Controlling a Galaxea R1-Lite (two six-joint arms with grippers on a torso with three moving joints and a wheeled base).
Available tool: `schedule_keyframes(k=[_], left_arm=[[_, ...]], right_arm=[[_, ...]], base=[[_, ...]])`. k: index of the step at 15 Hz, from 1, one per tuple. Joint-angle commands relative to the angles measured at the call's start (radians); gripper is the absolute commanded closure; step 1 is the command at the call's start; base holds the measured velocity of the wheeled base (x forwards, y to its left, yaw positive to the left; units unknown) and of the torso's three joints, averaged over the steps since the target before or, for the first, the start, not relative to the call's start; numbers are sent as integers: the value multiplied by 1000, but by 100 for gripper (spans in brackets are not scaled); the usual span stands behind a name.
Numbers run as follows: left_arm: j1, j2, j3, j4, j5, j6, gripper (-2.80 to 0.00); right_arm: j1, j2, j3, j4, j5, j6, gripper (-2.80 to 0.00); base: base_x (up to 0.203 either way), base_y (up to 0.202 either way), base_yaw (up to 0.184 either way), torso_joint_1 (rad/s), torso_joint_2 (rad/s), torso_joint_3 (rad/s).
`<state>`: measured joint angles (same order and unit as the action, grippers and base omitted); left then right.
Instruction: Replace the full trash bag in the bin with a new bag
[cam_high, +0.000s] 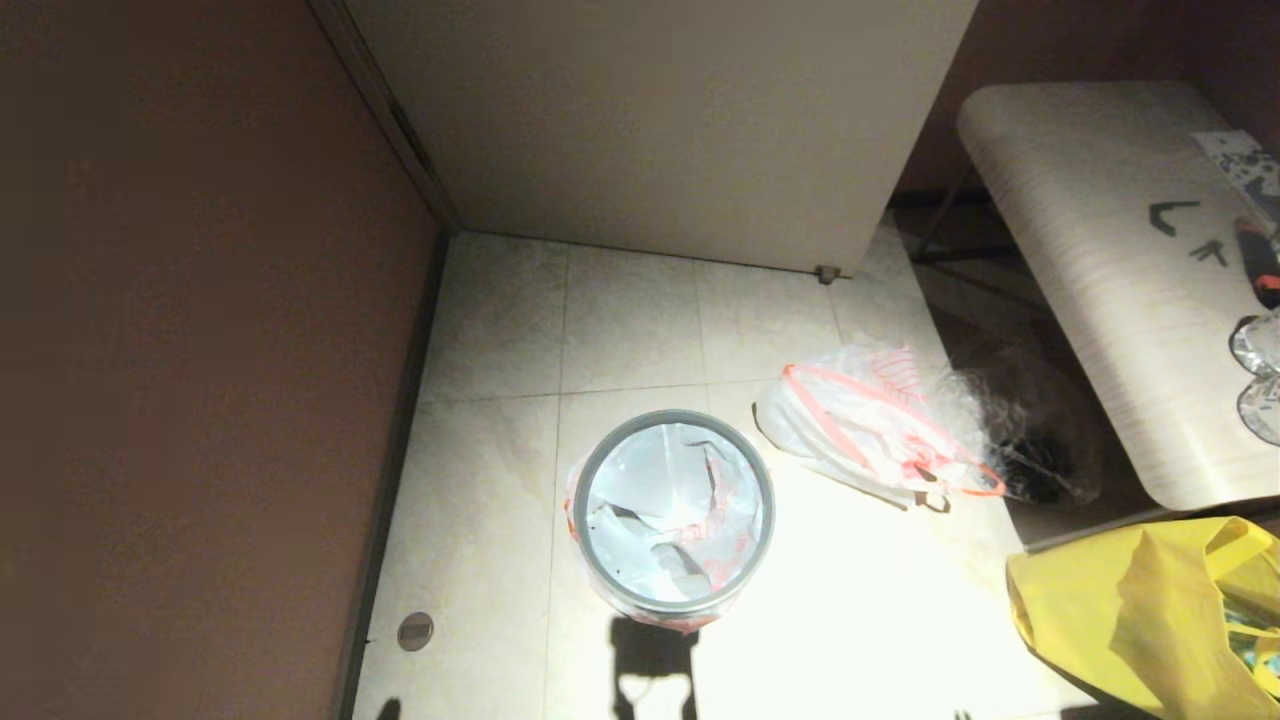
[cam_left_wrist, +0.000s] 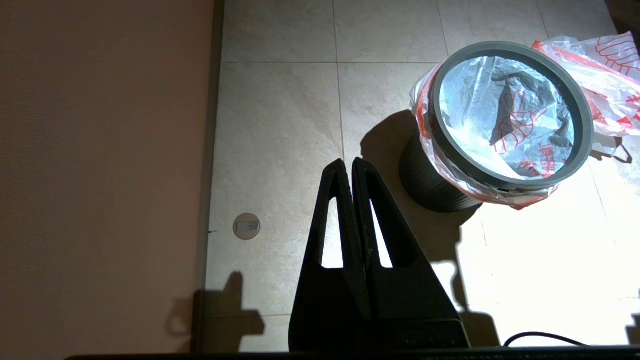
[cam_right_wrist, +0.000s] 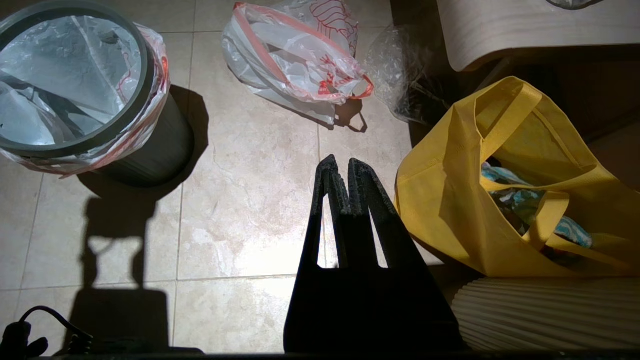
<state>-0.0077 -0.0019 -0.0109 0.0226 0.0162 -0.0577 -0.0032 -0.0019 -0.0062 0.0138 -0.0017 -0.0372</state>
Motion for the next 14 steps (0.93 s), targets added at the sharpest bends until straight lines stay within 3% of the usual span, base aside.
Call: schedule_keyframes(k=[1, 14], left_arm=[[0, 2, 0, 0, 1, -1, 0], [0, 1, 0, -1, 1, -1, 0]], right_arm=[[0, 2, 2, 0, 2, -7, 0], [0, 2, 2, 0, -1, -1, 0]], base=[[0, 0, 0, 0, 0, 0], [0, 0, 0, 0, 0, 0]])
